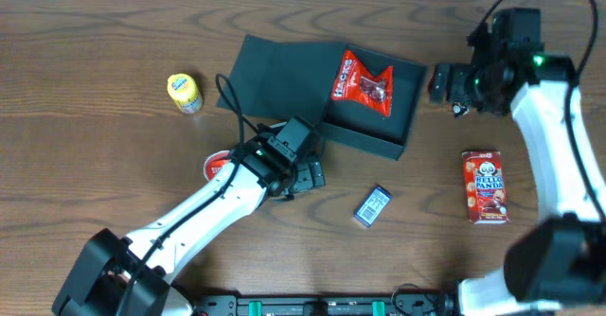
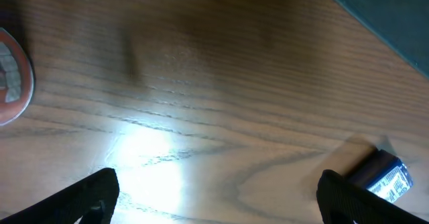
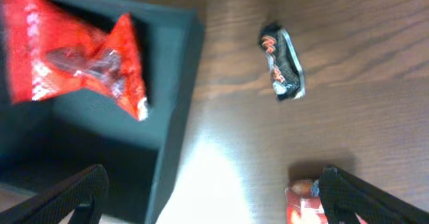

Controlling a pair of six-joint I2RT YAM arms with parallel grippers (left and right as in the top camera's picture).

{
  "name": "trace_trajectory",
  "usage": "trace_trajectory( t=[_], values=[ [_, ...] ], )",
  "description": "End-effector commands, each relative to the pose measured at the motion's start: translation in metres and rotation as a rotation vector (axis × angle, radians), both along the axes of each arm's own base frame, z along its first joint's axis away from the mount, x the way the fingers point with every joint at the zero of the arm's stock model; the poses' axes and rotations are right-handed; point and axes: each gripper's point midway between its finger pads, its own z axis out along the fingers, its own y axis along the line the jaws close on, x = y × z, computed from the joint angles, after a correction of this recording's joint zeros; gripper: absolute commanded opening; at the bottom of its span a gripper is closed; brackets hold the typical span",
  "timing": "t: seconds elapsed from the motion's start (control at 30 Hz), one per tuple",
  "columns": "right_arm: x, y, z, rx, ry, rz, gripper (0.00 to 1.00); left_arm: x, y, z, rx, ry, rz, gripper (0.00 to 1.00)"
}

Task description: Pack container

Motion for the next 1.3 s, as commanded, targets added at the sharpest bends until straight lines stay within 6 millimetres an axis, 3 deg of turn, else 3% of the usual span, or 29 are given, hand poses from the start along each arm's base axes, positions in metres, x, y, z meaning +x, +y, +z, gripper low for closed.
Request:
trace_trajectory(
  t=[0.0, 0.27, 0.5, 0.7, 0.83, 1.13, 1.27],
  values=[
    [0.022, -0.009, -0.005, 0.008, 0.025, 0.011, 0.99, 0.004, 0.005, -0.001, 0.016, -0.008, 0.004, 0.95],
    [0.077, -0.014, -0.025, 0.020, 0.094, 0.014, 0.99, 0.014, 0.013, -0.011, 0.080, -0.040, 0.026, 0.95],
    [0.108, -0.018, -0.023, -0.001, 0.022, 0.037, 0.99, 0.025, 0.023, -0.036, 0.108, 0.001, 0.075, 0.95],
    [0.126, -0.021, -0.023, -0.022, -0.041, 0.038, 0.99, 0.040, 0.028, -0.035, 0.087, -0.026, 0.109, 0.95],
    [0.134, -0.017, -0.031, -0.035, -0.053, 0.070, 0.99, 0.046, 0.030, -0.033, 0.078, -0.040, 0.120, 0.95],
    [0.134, -0.014, -0.097, -0.017, 0.061, 0.081, 0.99, 0.060, 0.020, -0.027, 0.034, -0.102, 0.116, 0.95],
    [0.134, -0.012, -0.100, -0.016, 0.066, 0.085, 0.99, 0.066, 0.016, -0.025, 0.019, -0.127, 0.118, 0.95]
  ],
)
